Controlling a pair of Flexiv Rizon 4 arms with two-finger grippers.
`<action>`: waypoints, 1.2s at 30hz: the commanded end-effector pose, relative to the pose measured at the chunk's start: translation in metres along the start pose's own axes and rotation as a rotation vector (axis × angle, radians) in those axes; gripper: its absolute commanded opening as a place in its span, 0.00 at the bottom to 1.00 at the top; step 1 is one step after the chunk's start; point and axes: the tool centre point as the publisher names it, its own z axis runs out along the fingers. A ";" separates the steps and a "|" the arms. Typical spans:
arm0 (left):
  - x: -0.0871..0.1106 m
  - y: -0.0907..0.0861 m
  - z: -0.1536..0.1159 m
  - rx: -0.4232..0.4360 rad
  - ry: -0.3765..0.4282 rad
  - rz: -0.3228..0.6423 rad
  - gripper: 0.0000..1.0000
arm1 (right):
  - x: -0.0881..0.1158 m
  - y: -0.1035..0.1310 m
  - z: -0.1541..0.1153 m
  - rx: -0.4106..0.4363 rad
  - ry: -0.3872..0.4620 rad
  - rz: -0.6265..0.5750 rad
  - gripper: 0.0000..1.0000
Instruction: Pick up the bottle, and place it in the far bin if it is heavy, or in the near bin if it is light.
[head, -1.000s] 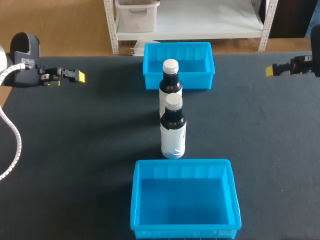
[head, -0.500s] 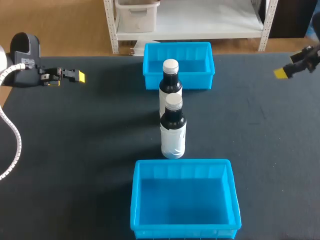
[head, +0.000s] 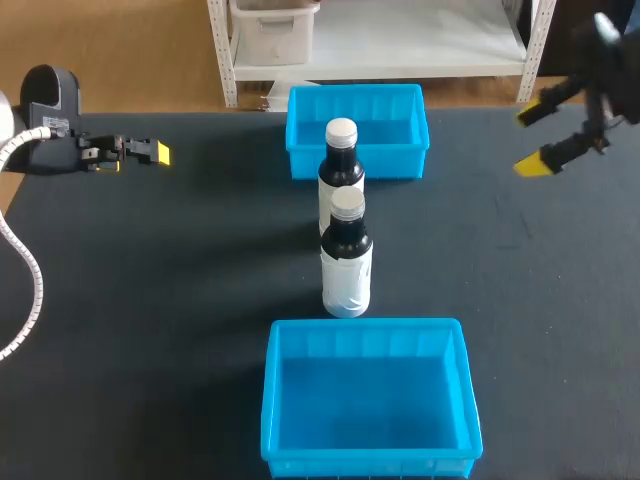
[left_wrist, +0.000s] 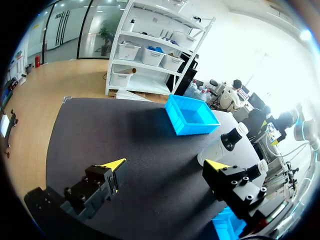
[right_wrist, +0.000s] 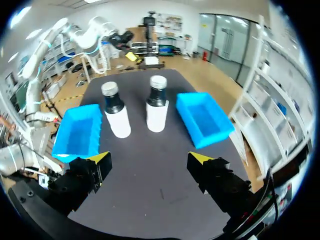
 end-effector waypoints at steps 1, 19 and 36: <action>0.000 0.000 0.000 0.000 0.000 0.000 1.00 | -0.008 0.016 0.021 0.014 -0.020 -0.094 1.00; 0.000 0.000 0.000 0.000 0.000 0.000 1.00 | -0.050 0.061 0.097 -0.019 -0.078 -0.039 1.00; 0.000 0.000 0.000 0.000 0.000 0.000 1.00 | -0.077 0.082 0.146 -0.132 -0.146 -0.030 1.00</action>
